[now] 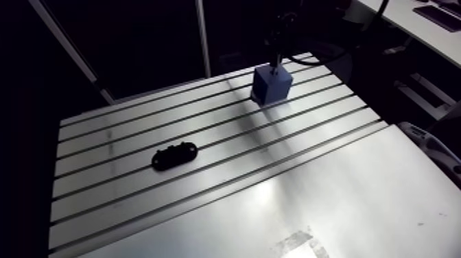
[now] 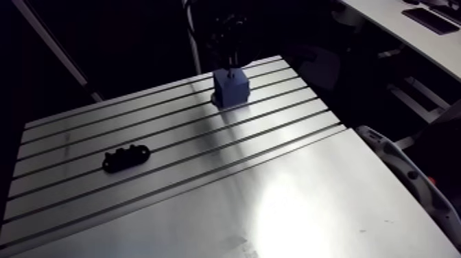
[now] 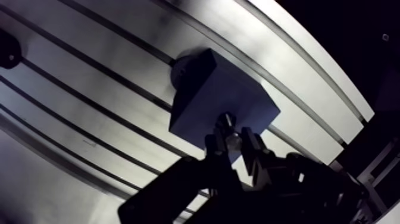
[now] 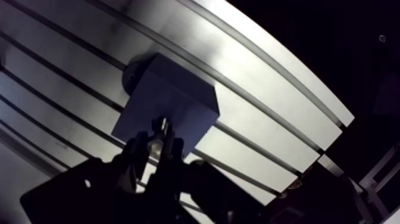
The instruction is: Pick up the M10 bolt and insert it into the hex recess until seated.
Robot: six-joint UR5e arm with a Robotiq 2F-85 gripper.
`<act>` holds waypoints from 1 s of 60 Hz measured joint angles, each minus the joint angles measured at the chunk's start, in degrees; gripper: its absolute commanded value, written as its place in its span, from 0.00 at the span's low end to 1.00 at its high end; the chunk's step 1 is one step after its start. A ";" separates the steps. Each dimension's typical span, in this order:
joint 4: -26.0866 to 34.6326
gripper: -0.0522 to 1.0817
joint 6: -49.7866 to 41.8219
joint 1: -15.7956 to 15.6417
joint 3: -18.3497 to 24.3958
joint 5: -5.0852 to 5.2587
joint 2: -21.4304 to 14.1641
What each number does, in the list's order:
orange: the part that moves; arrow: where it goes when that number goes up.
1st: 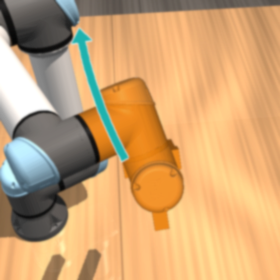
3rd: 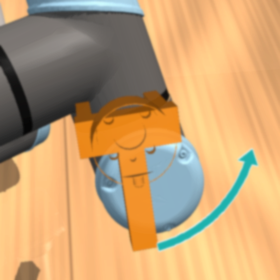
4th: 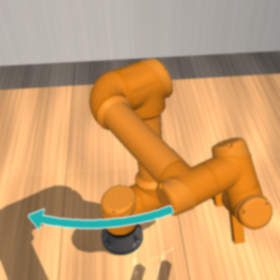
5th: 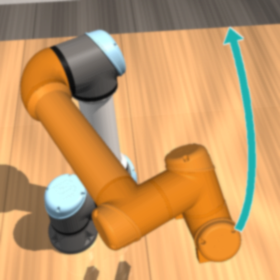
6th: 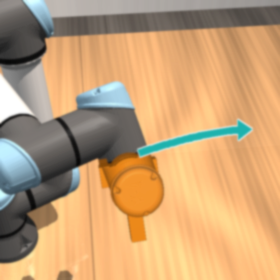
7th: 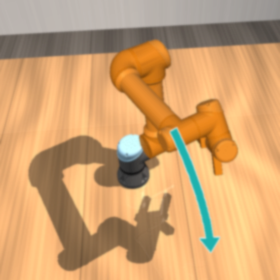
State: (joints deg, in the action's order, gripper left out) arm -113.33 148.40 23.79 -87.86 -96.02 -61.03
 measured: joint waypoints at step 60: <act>-2.46 0.06 0.61 0.16 -0.97 0.12 0.14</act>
State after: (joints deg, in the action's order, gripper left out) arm -115.79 149.01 23.95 -88.83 -95.90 -60.89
